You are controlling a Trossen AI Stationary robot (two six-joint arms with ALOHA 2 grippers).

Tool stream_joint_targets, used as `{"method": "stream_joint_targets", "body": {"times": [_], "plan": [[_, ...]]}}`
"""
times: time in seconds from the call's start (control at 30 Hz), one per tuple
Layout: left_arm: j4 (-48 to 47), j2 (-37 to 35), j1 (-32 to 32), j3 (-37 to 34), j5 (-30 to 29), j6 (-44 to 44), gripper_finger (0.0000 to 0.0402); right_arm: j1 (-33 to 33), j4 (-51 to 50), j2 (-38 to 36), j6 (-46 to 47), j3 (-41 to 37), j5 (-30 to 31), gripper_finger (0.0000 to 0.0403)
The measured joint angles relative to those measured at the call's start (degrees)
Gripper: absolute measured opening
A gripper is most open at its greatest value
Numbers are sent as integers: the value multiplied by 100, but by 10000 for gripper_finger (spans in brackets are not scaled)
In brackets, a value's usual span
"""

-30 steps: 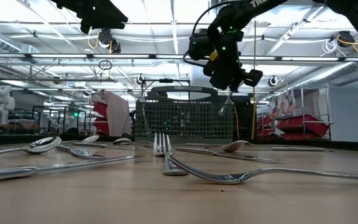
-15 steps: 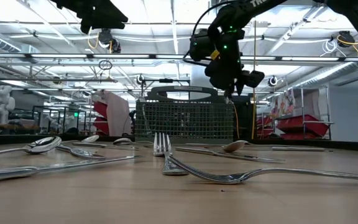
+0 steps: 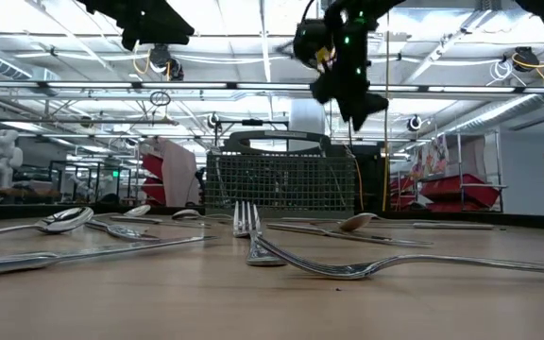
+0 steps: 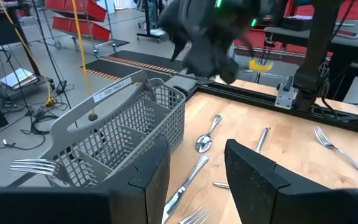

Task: Sort silverware
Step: Put the silver fork into the silverware organizer

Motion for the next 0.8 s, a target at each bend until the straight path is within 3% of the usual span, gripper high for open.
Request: {"method": "stream_joint_targets", "body": {"times": [0.1, 0.3, 0.37, 0.47, 0.57, 0.7, 0.8], "plan": [[1, 0, 0, 0, 38, -28, 157, -1, -606, -266, 965, 283, -1007, 199], [228, 0, 0, 0, 1031, -161, 157, 116, -1482, -1068, 3051, 379, -5296, 199], [336, 0, 0, 2, 1432, -343, 157, 400, -1361, -1326, 3406, 174, -6048, 199], [366, 0, -2, 7, 1807, -640, 157, 1127, -1125, -1601, 3773, -353, -6120, 199], [348, 2, -8, 7, 1856, -839, 157, 1925, -479, -1745, 4358, -1180, -5642, 199], [349, 2, -11, 7, 1836, -840, 157, 2709, 1174, -1780, 5143, -2455, -4652, 199], [349, 2, -11, 7, 1823, -915, 157, 2958, 3023, -1715, 5879, -3347, -4519, 199]]}}
